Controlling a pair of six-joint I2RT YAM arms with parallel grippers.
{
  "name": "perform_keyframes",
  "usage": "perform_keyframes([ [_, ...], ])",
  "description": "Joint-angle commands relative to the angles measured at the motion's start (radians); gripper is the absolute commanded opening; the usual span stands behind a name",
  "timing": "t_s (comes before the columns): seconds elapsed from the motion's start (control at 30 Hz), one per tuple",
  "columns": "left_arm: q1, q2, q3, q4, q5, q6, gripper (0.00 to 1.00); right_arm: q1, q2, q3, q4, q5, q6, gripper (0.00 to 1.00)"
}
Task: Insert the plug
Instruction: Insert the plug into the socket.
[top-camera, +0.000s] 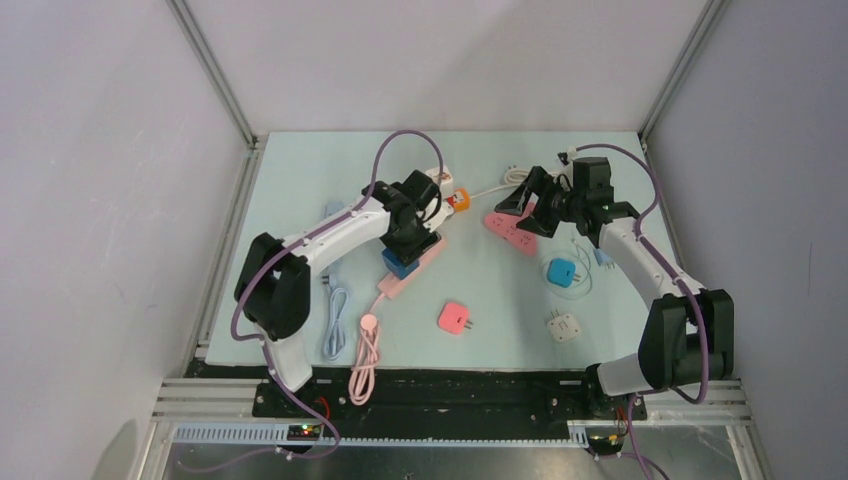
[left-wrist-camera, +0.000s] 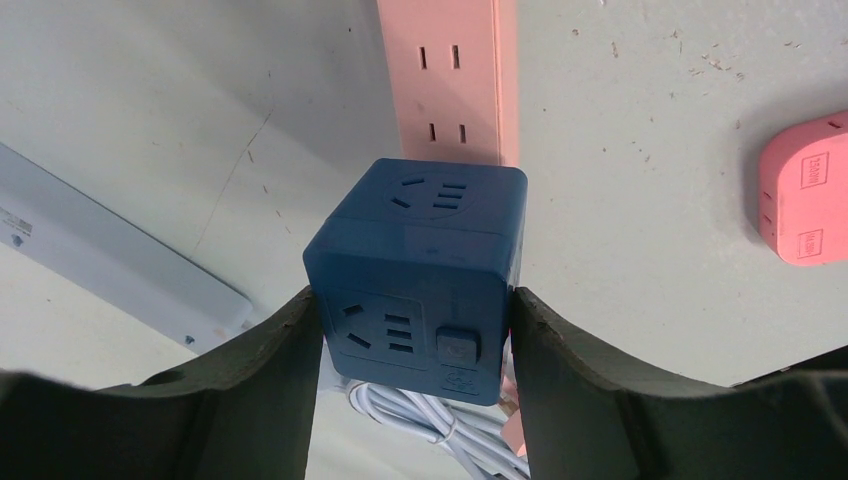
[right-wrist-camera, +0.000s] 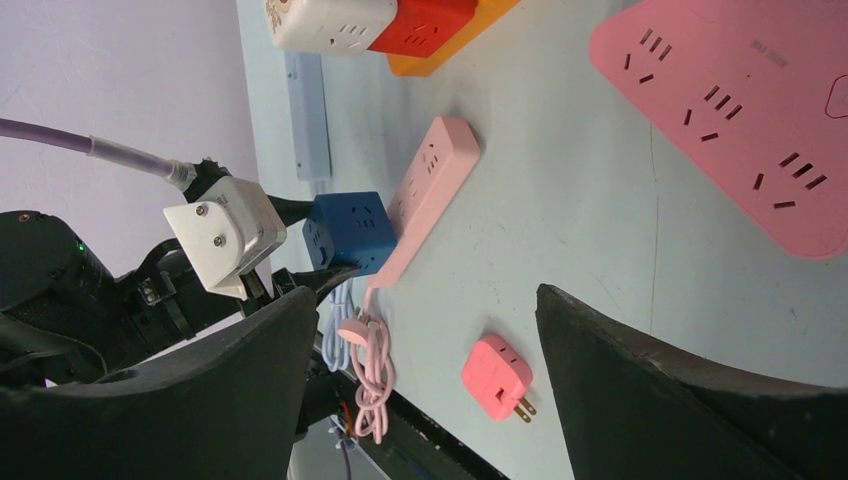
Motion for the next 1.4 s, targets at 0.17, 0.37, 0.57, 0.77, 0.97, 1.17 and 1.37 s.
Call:
perform_keyframes([
  [0.17,-0.03,0.018,0.044,0.008,0.074,-0.039,0.0,-0.003,0.015,0.038,0.037,-0.023,0.009,0.84],
  [0.37,-0.032,0.021,0.042,0.008,0.147,-0.071,0.0,-0.004,0.015,0.038,0.034,-0.024,0.009,0.83],
  [0.57,-0.032,0.031,0.021,0.008,0.097,-0.104,0.0,-0.003,0.017,0.038,0.022,-0.023,0.0,0.83],
  [0.77,-0.032,0.03,-0.005,0.009,0.096,-0.143,0.0,0.024,0.023,0.037,-0.012,-0.004,-0.04,0.83],
  [0.97,-0.056,0.006,-0.08,0.064,-0.008,-0.171,0.0,0.086,0.061,0.037,-0.087,0.09,-0.072,0.81],
  [1.17,-0.066,-0.036,-0.178,0.188,0.029,-0.209,0.0,0.13,0.059,0.006,-0.065,0.121,-0.042,0.8],
  [1.37,-0.116,-0.042,-0.24,0.271,-0.028,-0.184,0.0,0.183,0.057,-0.011,-0.082,0.171,-0.014,0.77],
])
